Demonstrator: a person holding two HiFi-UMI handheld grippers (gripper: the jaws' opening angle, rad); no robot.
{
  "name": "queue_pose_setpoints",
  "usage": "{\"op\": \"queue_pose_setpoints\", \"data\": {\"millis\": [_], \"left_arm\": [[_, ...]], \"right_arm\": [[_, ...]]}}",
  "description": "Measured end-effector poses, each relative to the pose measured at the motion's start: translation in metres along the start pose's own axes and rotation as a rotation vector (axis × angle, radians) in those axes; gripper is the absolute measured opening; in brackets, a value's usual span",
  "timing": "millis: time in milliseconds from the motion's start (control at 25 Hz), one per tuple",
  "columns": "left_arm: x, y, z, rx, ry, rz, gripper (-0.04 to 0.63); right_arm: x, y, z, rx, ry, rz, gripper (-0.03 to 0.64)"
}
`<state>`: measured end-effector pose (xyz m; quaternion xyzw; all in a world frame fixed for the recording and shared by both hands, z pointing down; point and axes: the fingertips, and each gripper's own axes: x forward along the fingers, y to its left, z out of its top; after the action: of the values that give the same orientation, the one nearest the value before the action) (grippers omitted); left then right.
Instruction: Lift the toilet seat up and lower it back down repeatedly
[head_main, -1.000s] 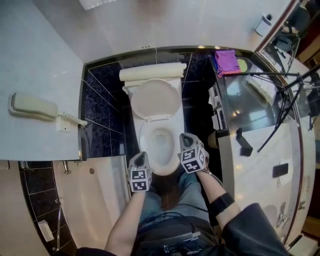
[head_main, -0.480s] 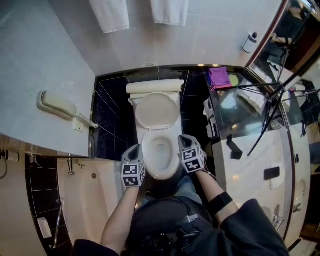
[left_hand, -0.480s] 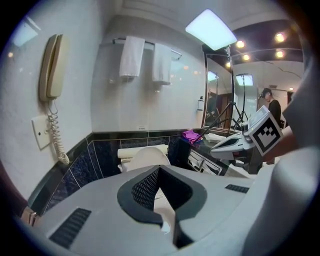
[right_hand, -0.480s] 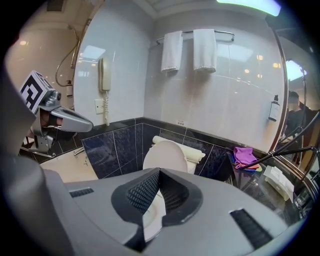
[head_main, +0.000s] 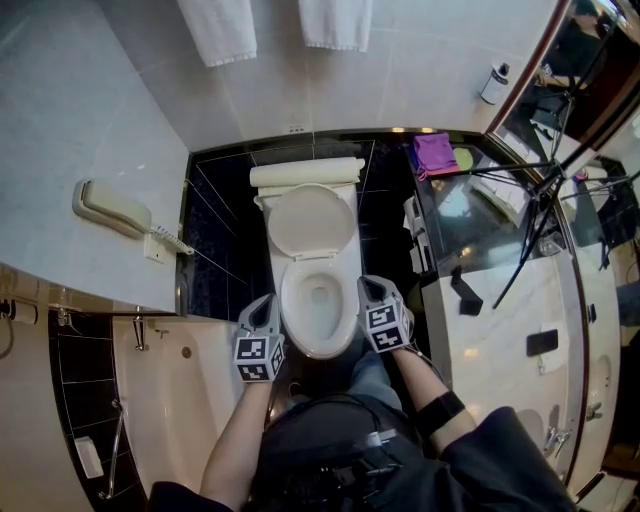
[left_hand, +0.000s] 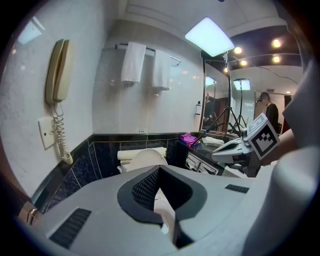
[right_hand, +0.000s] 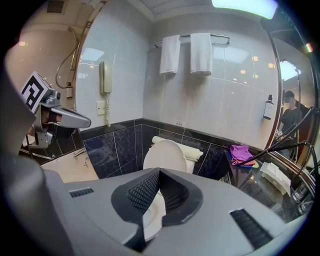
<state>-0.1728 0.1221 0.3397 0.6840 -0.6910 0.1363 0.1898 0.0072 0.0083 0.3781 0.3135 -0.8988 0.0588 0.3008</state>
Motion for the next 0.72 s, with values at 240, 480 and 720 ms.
{"op": "queue_pose_setpoints", "data": {"millis": [240,480,720], "left_arm": [[0.001,0.000,0.000,0.006,-0.010,0.022,0.000],[0.007,-0.003,-0.001,0.016,-0.009,0.017,0.000],[0.018,-0.009,-0.003,0.052,-0.020,0.009,0.000]], "right_arm": [[0.003,-0.004,-0.002,-0.003,0.006,0.001,0.020],[0.005,-0.020,0.002,0.007,-0.002,-0.038,0.021],[0.018,-0.035,-0.027,0.062,0.039,-0.057,0.124]]}}
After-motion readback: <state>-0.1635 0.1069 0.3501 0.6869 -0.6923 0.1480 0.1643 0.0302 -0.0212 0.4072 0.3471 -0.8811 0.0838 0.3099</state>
